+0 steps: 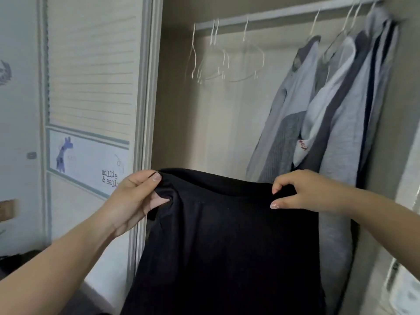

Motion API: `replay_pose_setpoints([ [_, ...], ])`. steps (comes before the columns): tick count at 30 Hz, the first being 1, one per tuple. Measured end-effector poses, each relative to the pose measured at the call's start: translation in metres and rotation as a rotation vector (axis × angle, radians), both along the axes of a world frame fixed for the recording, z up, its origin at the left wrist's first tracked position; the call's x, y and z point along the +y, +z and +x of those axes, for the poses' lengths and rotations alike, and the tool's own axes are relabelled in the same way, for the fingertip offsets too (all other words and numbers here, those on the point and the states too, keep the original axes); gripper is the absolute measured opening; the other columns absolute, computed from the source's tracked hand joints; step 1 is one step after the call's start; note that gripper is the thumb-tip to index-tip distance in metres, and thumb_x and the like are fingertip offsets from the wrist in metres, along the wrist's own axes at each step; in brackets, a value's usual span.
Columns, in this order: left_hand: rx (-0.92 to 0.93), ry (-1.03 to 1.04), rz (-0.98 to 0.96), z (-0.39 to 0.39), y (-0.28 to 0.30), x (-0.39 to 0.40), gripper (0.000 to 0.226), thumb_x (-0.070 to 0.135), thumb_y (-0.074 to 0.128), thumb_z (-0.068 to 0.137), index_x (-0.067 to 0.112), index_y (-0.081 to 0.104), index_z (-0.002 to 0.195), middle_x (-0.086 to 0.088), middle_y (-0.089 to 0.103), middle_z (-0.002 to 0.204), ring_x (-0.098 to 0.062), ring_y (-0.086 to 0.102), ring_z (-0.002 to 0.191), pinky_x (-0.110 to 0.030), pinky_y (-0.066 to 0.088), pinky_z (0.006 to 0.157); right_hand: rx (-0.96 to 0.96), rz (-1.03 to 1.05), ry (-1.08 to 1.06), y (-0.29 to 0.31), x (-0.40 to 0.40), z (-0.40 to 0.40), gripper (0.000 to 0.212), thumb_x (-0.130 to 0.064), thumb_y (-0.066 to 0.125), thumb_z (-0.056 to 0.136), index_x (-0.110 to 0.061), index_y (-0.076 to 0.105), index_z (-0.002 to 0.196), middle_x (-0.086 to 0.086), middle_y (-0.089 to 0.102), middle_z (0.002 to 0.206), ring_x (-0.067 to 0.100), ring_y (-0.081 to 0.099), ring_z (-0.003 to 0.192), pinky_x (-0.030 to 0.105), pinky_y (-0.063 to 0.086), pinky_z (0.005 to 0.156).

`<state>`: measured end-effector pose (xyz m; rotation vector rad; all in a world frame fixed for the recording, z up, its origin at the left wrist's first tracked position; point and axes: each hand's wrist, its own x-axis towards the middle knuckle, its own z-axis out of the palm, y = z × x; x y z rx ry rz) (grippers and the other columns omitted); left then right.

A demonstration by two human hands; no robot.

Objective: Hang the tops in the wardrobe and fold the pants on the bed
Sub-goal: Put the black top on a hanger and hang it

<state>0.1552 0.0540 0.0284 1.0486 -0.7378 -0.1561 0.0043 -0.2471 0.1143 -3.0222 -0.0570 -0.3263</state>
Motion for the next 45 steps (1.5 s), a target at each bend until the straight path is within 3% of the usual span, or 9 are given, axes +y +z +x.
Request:
replay_pose_setpoints([
  [4,-0.011,-0.083,-0.108,0.039,0.020,-0.035,0.030,0.021,0.052,0.086,-0.005,0.066,0.093,-0.020,0.071,0.091,-0.019,0.071,0.077,-0.025,0.058,0.069,-0.004,-0.033,-0.058,0.018,-0.016,0.028,0.019,-0.051,0.071,0.077,-0.037,0.063,0.087,-0.011,0.066,0.091,0.004,0.060,0.083,0.019,0.047,0.074],
  [9,-0.055,-0.166,-0.209,0.072,0.073,-0.088,0.029,0.028,0.055,0.087,0.006,0.073,0.091,-0.019,0.070,0.102,-0.025,0.069,0.096,-0.027,0.057,0.075,-0.077,-0.028,-0.154,0.067,-0.039,0.074,0.025,-0.054,0.069,0.076,-0.032,0.058,0.071,-0.013,0.055,0.066,-0.002,0.050,0.057,0.014,0.038,0.056],
  [16,-0.155,-0.114,-0.261,0.106,0.157,-0.149,0.037,0.034,0.056,0.085,0.000,0.063,0.098,-0.011,0.071,0.092,-0.015,0.070,0.080,-0.022,0.057,0.067,-0.522,0.237,-0.171,0.147,-0.077,0.138,0.032,-0.042,0.063,0.086,-0.016,0.053,0.071,-0.001,0.068,0.082,0.014,0.066,0.081,0.028,0.054,0.068],
  [21,-0.206,-0.126,-0.225,0.118,0.181,-0.188,0.029,0.031,0.057,0.082,0.003,0.063,0.089,-0.002,0.067,0.072,-0.007,0.064,0.060,-0.019,0.054,0.059,-0.796,0.686,-0.154,0.209,-0.085,0.188,0.032,-0.044,0.060,0.089,-0.015,0.058,0.102,0.002,0.056,0.097,0.013,0.057,0.089,0.031,0.059,0.060],
  [26,-0.242,-0.106,-0.217,0.135,0.199,-0.221,0.023,0.032,0.059,0.079,0.016,0.070,0.067,0.005,0.057,0.056,-0.003,0.054,0.047,-0.015,0.048,0.049,-0.764,0.832,-0.114,0.245,-0.089,0.252,0.075,-0.048,0.058,0.088,-0.012,0.028,0.146,0.002,0.040,0.132,0.017,0.039,0.101,0.040,0.059,0.074],
  [33,-0.294,-0.050,-0.168,0.161,0.224,-0.243,0.023,0.042,0.065,0.069,0.019,0.068,0.065,0.001,0.045,0.059,-0.008,0.045,0.050,-0.017,0.047,0.049,-0.732,1.092,-0.028,0.266,-0.109,0.320,0.028,-0.037,0.049,0.095,-0.010,0.056,0.094,0.005,0.058,0.085,0.021,0.056,0.084,0.043,0.056,0.073],
  [37,-0.330,-0.053,-0.183,0.167,0.233,-0.246,0.024,0.041,0.064,0.069,0.019,0.067,0.061,0.004,0.045,0.055,-0.005,0.044,0.047,-0.017,0.048,0.051,-0.793,1.229,0.081,0.270,-0.106,0.336,0.037,-0.037,0.039,0.100,-0.014,0.050,0.074,0.002,0.052,0.071,0.014,0.055,0.061,0.034,0.053,0.062],
  [42,-0.331,-0.090,-0.212,0.171,0.233,-0.250,0.025,0.036,0.062,0.074,0.018,0.067,0.058,0.006,0.053,0.052,-0.004,0.051,0.045,-0.016,0.050,0.051,-1.060,0.975,0.069,0.273,-0.096,0.341,0.043,-0.037,0.035,0.101,-0.015,0.042,0.064,0.002,0.046,0.066,0.026,0.049,0.067,0.042,0.053,0.076],
  [45,-0.344,-0.131,-0.201,0.173,0.230,-0.246,0.024,0.036,0.063,0.075,0.018,0.070,0.062,0.003,0.060,0.060,-0.006,0.058,0.051,-0.019,0.053,0.057,-1.178,0.858,0.059,0.269,-0.092,0.336,0.043,-0.037,0.033,0.101,-0.018,0.040,0.063,-0.002,0.046,0.065,0.025,0.047,0.071,0.031,0.038,0.066],
])
